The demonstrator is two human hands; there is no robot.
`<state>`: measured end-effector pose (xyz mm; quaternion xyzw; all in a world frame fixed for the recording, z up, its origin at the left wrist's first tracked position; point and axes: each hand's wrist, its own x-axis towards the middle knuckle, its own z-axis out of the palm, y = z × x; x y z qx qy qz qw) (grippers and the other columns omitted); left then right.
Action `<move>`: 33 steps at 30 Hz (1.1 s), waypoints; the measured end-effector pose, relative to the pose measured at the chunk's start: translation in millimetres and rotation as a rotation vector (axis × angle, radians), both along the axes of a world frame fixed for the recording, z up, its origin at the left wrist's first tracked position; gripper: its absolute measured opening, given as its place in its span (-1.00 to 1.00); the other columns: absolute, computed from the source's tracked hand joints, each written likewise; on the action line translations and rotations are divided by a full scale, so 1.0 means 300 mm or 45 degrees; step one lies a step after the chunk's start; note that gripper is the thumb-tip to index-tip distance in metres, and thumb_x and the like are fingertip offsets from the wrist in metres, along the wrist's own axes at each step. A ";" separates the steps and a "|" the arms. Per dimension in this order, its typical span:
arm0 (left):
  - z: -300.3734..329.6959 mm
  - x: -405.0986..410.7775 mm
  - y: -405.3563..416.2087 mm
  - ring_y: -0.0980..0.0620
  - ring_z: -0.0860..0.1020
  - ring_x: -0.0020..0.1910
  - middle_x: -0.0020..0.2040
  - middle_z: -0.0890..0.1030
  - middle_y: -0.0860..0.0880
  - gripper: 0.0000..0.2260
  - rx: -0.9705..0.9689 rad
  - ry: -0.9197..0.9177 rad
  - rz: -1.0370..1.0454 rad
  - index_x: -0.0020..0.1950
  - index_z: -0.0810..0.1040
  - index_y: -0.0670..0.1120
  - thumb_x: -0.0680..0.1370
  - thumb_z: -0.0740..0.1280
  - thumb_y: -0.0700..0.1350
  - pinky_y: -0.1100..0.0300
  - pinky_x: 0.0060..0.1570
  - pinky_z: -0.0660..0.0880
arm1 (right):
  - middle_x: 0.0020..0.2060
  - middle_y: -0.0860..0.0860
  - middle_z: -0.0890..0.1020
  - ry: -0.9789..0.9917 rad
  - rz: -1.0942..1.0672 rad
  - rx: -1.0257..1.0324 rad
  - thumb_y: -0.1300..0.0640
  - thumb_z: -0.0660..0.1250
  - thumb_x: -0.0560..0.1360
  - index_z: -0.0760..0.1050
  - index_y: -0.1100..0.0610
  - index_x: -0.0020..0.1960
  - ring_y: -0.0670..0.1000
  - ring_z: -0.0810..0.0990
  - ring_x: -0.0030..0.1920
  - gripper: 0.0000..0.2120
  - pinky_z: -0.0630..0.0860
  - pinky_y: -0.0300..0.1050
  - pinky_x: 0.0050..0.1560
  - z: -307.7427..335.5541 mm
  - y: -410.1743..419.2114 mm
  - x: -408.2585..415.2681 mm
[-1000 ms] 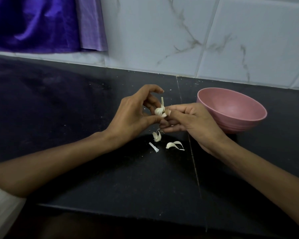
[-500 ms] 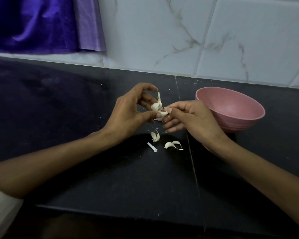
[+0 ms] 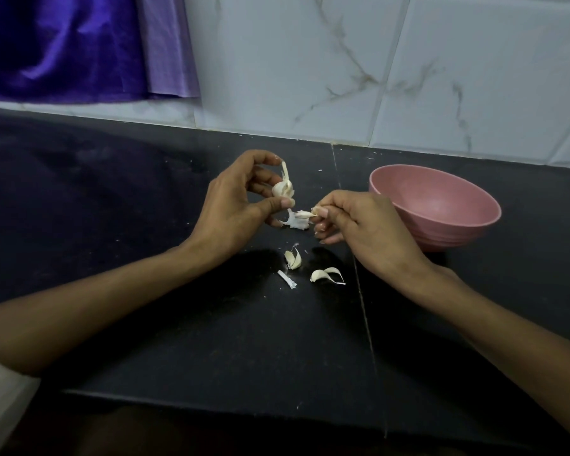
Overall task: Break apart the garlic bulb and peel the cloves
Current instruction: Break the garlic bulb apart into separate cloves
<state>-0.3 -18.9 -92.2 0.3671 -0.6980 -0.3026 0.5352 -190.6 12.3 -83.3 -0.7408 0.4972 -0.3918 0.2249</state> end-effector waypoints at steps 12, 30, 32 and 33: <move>0.009 -0.004 0.031 0.06 0.63 -0.14 -0.01 0.64 0.00 -0.37 -0.231 -0.250 0.024 0.40 0.39 -0.07 0.39 0.55 -0.16 0.14 -0.27 0.64 | -0.10 -0.01 0.72 -0.096 -0.006 0.056 0.10 0.45 0.50 0.62 0.12 0.20 -0.09 0.70 -0.07 -0.71 0.62 -0.08 0.08 0.009 0.009 0.007; 0.007 -0.009 0.044 0.03 0.61 -0.13 -0.03 0.59 0.00 -0.33 -0.317 -0.405 -0.012 0.39 0.39 -0.07 0.35 0.57 -0.26 0.12 -0.21 0.61 | -0.07 0.26 0.70 -0.507 0.223 0.409 0.21 0.28 0.60 0.64 0.23 0.13 0.08 0.67 -0.08 -0.80 0.64 0.03 0.07 0.010 0.021 0.012; 0.009 -0.009 0.046 0.04 0.60 -0.14 -0.05 0.58 0.02 -0.33 -0.332 -0.421 -0.005 0.39 0.40 -0.07 0.34 0.58 -0.24 0.15 -0.21 0.60 | -0.06 0.30 0.68 -0.511 0.229 0.416 0.20 0.30 0.58 0.64 0.24 0.12 0.08 0.67 -0.09 -0.80 0.64 0.00 0.05 0.015 0.026 0.015; 0.010 -0.009 0.046 0.05 0.60 -0.14 -0.06 0.58 0.02 -0.33 -0.347 -0.438 -0.001 0.39 0.40 -0.08 0.34 0.59 -0.23 0.18 -0.22 0.59 | -0.05 0.33 0.66 -0.514 0.235 0.422 0.20 0.31 0.57 0.64 0.25 0.11 0.09 0.66 -0.09 -0.79 0.65 -0.01 0.04 0.018 0.029 0.016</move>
